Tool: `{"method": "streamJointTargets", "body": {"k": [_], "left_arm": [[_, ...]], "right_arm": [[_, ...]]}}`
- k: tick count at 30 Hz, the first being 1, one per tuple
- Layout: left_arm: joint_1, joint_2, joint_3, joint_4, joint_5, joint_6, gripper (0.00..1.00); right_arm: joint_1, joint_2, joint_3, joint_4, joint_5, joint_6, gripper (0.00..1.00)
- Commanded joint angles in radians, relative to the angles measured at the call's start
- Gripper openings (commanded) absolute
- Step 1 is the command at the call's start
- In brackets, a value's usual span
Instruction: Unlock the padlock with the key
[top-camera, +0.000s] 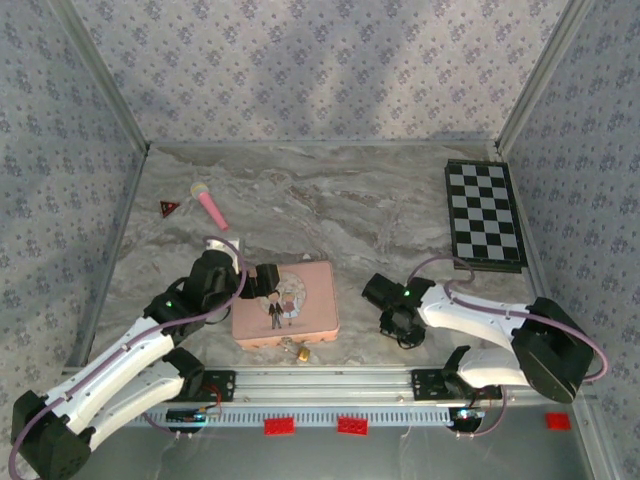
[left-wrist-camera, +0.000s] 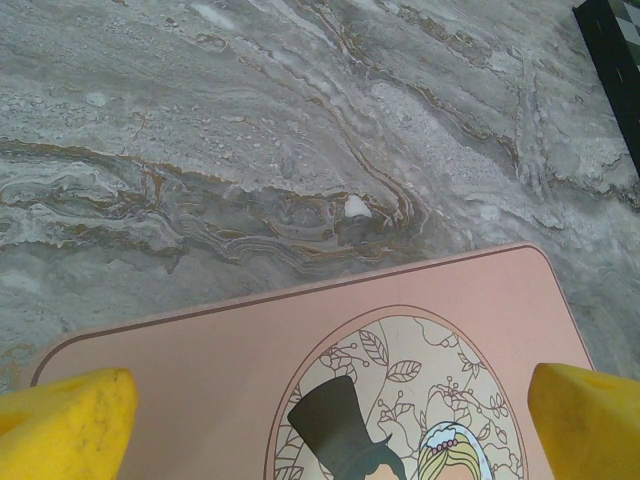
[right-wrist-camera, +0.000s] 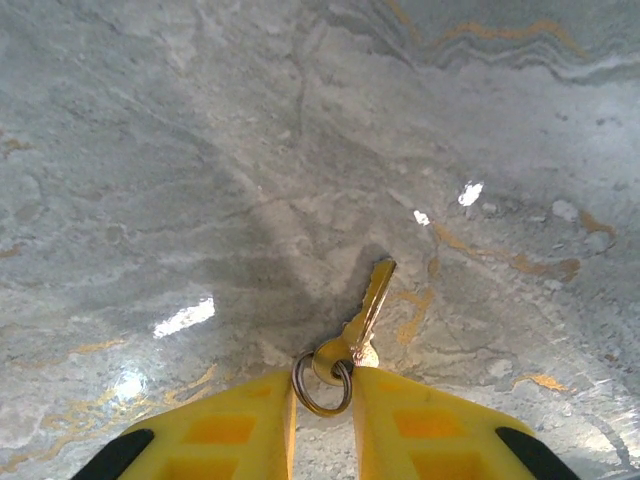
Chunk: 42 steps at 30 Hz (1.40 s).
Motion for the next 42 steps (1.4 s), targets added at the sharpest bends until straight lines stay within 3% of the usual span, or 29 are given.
{"method": "streamJointTargets", "body": {"k": [1, 15, 21, 26, 30, 35, 38, 42], "left_arm": [[-0.005, 0.012, 0.017, 0.038, -0.017, 0.025, 1.00], [-0.004, 0.032, 0.037, 0.030, -0.020, 0.039, 1.00], [-0.004, 0.041, 0.041, 0.032, -0.029, 0.044, 1.00], [-0.004, 0.057, 0.062, 0.037, -0.036, 0.071, 1.00], [-0.004, 0.092, 0.093, 0.079, -0.017, 0.126, 1.00], [-0.002, 0.144, 0.111, 0.229, 0.081, 0.261, 1.00], [0.001, 0.175, 0.112, 0.357, 0.194, 0.317, 1.00], [0.010, 0.279, 0.189, 0.407, 0.402, 0.340, 1.00]], "right_arm": [[0.007, 0.013, 0.026, -0.054, 0.036, -0.017, 0.22], [0.007, 0.029, 0.041, -0.053, 0.046, -0.053, 0.12], [0.008, 0.020, 0.085, -0.100, 0.078, -0.098, 0.03], [-0.008, -0.066, 0.186, -0.142, 0.128, -0.205, 0.00], [-0.084, -0.143, 0.221, -0.075, 0.058, -0.222, 0.00], [-0.225, -0.243, 0.252, 0.146, -0.071, -0.211, 0.00], [-0.284, -0.259, 0.300, 0.229, -0.127, -0.224, 0.00], [-0.333, -0.244, 0.354, 0.346, -0.212, -0.283, 0.00]]}}
